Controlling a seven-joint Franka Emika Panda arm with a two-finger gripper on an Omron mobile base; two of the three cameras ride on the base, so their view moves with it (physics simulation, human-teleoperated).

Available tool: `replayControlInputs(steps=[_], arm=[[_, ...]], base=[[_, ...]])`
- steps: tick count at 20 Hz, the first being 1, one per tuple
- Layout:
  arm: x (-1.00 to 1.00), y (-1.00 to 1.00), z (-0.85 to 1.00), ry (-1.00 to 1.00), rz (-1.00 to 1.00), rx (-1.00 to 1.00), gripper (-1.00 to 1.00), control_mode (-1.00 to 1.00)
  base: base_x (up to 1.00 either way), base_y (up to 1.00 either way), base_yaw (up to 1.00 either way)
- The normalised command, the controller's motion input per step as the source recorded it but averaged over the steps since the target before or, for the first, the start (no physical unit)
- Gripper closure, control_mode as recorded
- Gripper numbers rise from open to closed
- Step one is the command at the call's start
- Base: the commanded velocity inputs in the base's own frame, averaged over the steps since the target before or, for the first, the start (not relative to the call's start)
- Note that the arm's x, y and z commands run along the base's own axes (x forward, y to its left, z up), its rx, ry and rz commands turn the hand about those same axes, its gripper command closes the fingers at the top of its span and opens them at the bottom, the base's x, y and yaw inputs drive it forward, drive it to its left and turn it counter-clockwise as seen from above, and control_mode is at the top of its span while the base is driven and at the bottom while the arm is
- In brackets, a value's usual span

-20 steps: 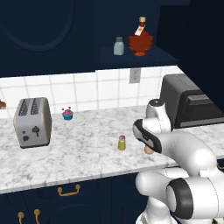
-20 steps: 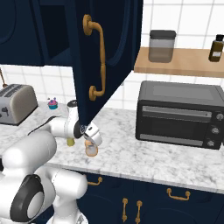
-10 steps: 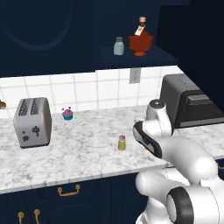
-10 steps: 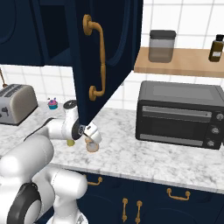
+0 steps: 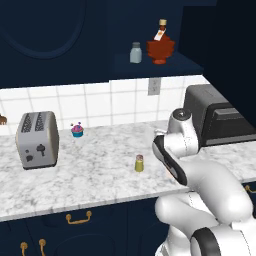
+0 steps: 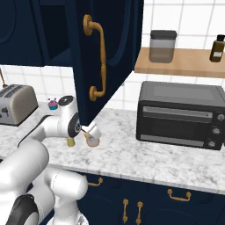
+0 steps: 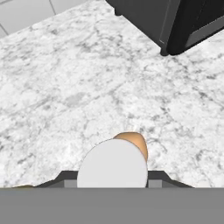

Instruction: Put the shaker and condiment bottle from the counter next to their counterparts in the cabinet.

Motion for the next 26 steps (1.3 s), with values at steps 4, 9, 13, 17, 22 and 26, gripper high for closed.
replayControlInputs(steps=[4, 9, 13, 17, 22, 26], arm=[[0.0, 0.0, 0.59, 0.0, 0.0, 0.0, 1.0, -1.0], [0.0, 0.0, 0.58, 0.04, 0.0, -0.02, 1.0, -1.0], [0.01, 0.0, 0.58, 0.06, 0.0, -0.05, 1.0, -1.0], [0.06, 0.0, 0.57, 0.1, 0.0, 0.0, 1.0, -1.0], [0.03, 0.0, 0.55, 0.03, 0.0, 0.0, 1.0, -1.0], [0.02, 0.0, 0.43, 0.0, 0.0, -0.01, 1.0, -1.0]], base=[[0.0, 0.0, 0.0], [0.0, 0.0, 0.0], [0.0, 0.0, 0.0], [0.0, 0.0, 0.0], [0.0, 0.0, 0.0], [0.0, 0.0, 0.0]])
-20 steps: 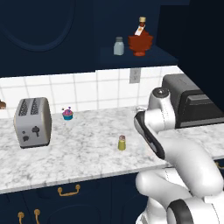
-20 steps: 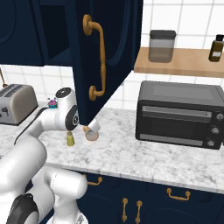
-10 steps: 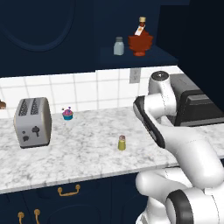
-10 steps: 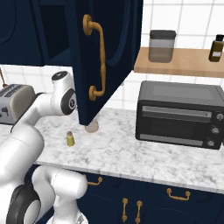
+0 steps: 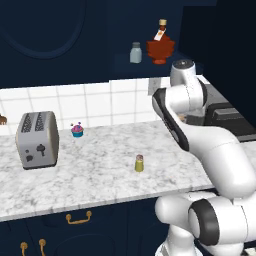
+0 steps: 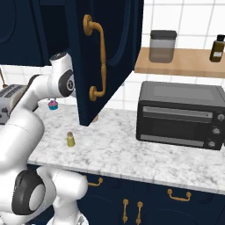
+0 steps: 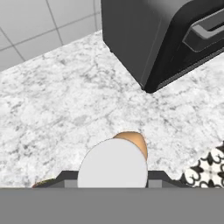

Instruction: Put the shaker and condiment bottle from the counter next to their counterparts in the cabinet.

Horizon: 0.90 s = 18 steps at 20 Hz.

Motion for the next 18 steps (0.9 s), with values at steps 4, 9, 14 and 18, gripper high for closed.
replayControlInputs(steps=[4, 9, 14, 18], arm=[[0.0, 0.0, 0.11, -0.05, 0.0, 0.0, 1.0, -1.0], [-0.01, 0.03, 0.0, -0.2, 0.02, -0.01, 1.0, -1.0], [-0.03, 0.07, 0.12, -0.24, 0.06, -0.01, 1.0, -1.0], [0.0, 0.01, 0.41, -0.03, 0.04, 0.0, 1.0, -1.0]], base=[[0.0, 0.0, 0.0], [0.0, 0.0, 0.0], [0.0, 0.0, 0.0], [0.0, 0.0, 0.0]])
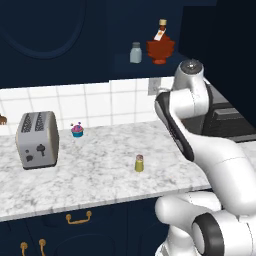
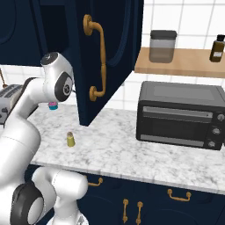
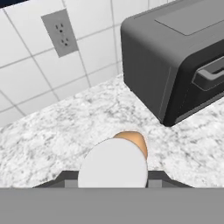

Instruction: Put the shaker and condiment bottle from the counter next to their counterparts in the cabinet.

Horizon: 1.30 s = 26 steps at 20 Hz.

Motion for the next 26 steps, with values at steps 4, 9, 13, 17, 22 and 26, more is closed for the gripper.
replayControlInputs(steps=[4, 9, 13, 17, 22, 26], arm=[[0.0, 0.0, 0.63, 0.0, 0.01, 0.0, 1.0, -1.0], [0.0, 0.0, 0.59, 0.0, 0.0, -0.02, 1.0, -1.0], [0.0, 0.0, 0.49, -0.04, 0.04, -0.04, 1.0, -1.0], [0.0, 0.0, 0.47, -0.05, 0.04, -0.04, 1.0, -1.0], [0.0, 0.0, 0.42, -0.04, 0.05, -0.04, 1.0, -1.0], [0.0, 0.0, 0.44, -0.01, 0.05, -0.03, 1.0, -1.0]], base=[[0.0, 0.0, 0.0], [0.0, 0.0, 0.0], [0.0, 0.0, 0.0], [0.0, 0.0, 0.0], [0.0, 0.0, 0.0], [0.0, 0.0, 0.0]])
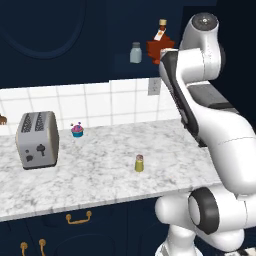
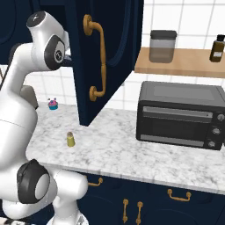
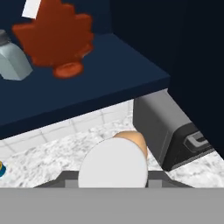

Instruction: Put the shaker and condiment bottle from the counter next to their counterparts in the cabinet.

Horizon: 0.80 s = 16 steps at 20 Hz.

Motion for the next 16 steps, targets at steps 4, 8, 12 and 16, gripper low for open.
replayControlInputs(steps=[4, 8, 12, 16], arm=[[0.0, 0.0, 0.43, -0.01, 0.05, -0.04, 1.0, -1.0], [0.11, 0.06, 0.2, -0.04, 0.03, -0.11, 1.0, -1.0], [0.3, 0.0, 0.0, -0.03, 0.0, -0.04, 1.0, -1.0], [0.42, 0.0, 0.0, -0.01, 0.0, -0.01, 1.0, -1.0]], base=[[0.0, 0.0, 0.0], [0.0, 0.0, 0.0], [0.0, 0.0, 0.0], [0.0, 0.0, 0.0]])
